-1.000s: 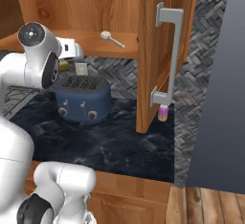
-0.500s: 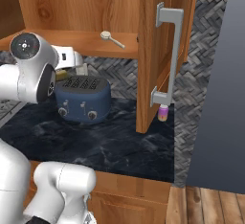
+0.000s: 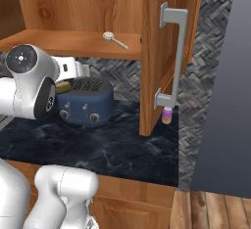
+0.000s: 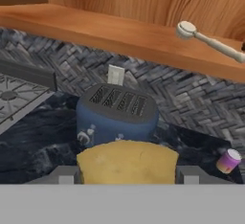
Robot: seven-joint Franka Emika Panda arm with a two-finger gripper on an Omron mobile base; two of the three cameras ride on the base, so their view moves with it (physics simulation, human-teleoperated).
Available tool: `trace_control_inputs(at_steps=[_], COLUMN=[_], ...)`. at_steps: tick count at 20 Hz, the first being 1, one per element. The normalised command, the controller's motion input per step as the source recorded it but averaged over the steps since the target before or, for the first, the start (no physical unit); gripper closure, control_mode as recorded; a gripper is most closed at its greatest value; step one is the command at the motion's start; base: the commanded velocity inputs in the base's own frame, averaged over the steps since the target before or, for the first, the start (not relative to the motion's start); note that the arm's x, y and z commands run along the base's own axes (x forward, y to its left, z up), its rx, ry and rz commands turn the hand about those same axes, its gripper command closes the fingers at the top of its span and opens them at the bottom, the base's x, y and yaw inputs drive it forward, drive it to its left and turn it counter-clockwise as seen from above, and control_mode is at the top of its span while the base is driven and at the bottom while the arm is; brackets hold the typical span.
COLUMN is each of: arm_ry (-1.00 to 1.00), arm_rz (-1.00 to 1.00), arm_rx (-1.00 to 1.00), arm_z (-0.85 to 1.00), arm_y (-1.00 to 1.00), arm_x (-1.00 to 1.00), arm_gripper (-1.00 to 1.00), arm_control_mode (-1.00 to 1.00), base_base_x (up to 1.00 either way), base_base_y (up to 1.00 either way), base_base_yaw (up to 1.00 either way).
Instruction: Pick the sponge and dish brush from the cabinet and place them on the counter.
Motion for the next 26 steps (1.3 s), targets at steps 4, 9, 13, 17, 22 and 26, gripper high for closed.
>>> trace_control_inputs(at_steps=[4,9,13,17,22,26], arm_ry=[0.00,0.00,0.00,0.00,0.00,0.00], arm_rz=[0.00,0.00,0.00,0.00,0.00,0.00], arm_rx=[-0.07,-0.06,-0.04,-0.01,0.00,0.00], arm_z=[-0.41,-0.35,-0.26,-0.24,-0.27,-0.26], arm_y=[0.00,-0.12,-0.28,-0.24,-0.15,-0.14], arm_x=[0.00,-0.01,-0.04,-0.01,0.00,0.00], arm_gripper=[1.00,1.00,1.00,1.00,1.00,1.00], arm_control_mode=[-1.00,-1.00,-1.00,-1.00,-1.00,-1.00], base_base_x=[0.00,0.00,0.00,0.00,0.00,0.00], base_base_y=[0.00,0.00,0.00,0.00,0.00,0.00], base_base_yaw=[0.00,0.00,0.00,0.00,0.00,0.00])
